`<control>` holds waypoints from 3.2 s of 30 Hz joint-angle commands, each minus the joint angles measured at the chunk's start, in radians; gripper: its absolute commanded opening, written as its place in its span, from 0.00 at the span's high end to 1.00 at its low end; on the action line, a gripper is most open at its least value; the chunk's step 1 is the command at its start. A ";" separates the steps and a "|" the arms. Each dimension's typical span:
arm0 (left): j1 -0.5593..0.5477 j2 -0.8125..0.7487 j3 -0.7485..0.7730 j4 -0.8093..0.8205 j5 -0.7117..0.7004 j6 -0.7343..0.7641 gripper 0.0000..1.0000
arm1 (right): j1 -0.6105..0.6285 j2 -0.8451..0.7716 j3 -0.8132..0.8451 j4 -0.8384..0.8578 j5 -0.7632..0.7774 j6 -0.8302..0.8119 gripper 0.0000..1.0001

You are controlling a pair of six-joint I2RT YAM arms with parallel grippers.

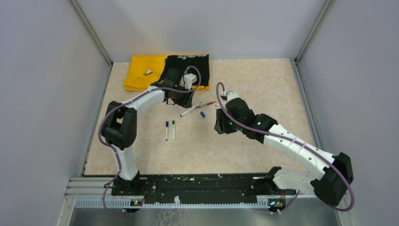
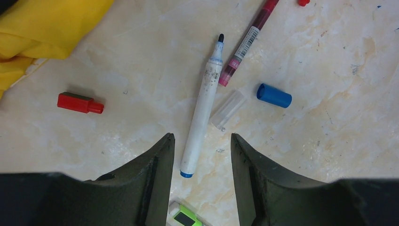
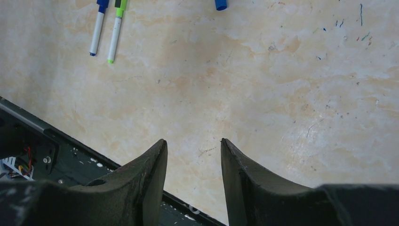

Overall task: Insert the pens into the pen caps
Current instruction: Pick up the pen from the center of the board, then adjust the pen.

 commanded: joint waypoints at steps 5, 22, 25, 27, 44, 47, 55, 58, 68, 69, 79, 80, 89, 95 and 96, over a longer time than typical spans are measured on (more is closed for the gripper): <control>0.000 0.071 0.024 -0.010 -0.012 0.077 0.47 | -0.003 -0.034 0.009 0.021 0.013 -0.008 0.55; -0.015 0.144 0.028 -0.014 -0.109 0.111 0.49 | -0.003 -0.027 0.010 0.021 0.004 -0.006 0.55; -0.025 0.158 0.029 -0.018 -0.148 0.117 0.55 | -0.003 -0.034 -0.002 0.027 0.003 0.001 0.55; -0.028 0.164 0.033 -0.027 -0.163 0.117 0.59 | -0.004 -0.038 -0.008 0.030 0.001 0.002 0.55; -0.028 -0.012 0.008 0.018 -0.149 0.029 0.88 | -0.003 -0.126 -0.080 0.220 0.067 0.126 0.55; -0.028 -0.093 -0.009 0.037 -0.116 0.003 0.87 | -0.003 -0.150 -0.117 0.316 0.116 0.237 0.55; -0.109 -0.322 -0.132 0.116 0.074 -0.111 0.85 | -0.019 -0.144 -0.231 0.645 0.206 0.523 0.53; -0.159 -0.383 -0.178 0.147 0.088 -0.172 0.84 | -0.026 -0.112 -0.228 0.707 0.250 0.567 0.51; -0.248 -0.430 -0.207 0.163 0.118 -0.209 0.82 | -0.050 -0.006 -0.206 0.764 0.251 0.670 0.51; -0.251 -0.431 -0.207 0.164 0.122 -0.207 0.82 | -0.053 0.001 -0.207 0.763 0.246 0.678 0.51; -0.263 -0.445 -0.220 0.172 0.187 -0.181 0.83 | -0.105 0.029 -0.241 0.835 0.162 0.730 0.55; -0.265 -0.444 -0.222 0.172 0.195 -0.180 0.84 | -0.110 0.029 -0.242 0.844 0.157 0.728 0.57; -0.272 -0.438 -0.225 0.189 0.189 -0.194 0.82 | -0.122 0.038 -0.246 0.859 0.116 0.716 0.73; -0.272 -0.430 -0.222 0.197 0.169 -0.198 0.77 | -0.121 0.044 -0.251 0.852 0.090 0.712 0.80; -0.272 -0.430 -0.222 0.197 0.169 -0.199 0.73 | -0.121 0.044 -0.253 0.852 0.090 0.712 0.83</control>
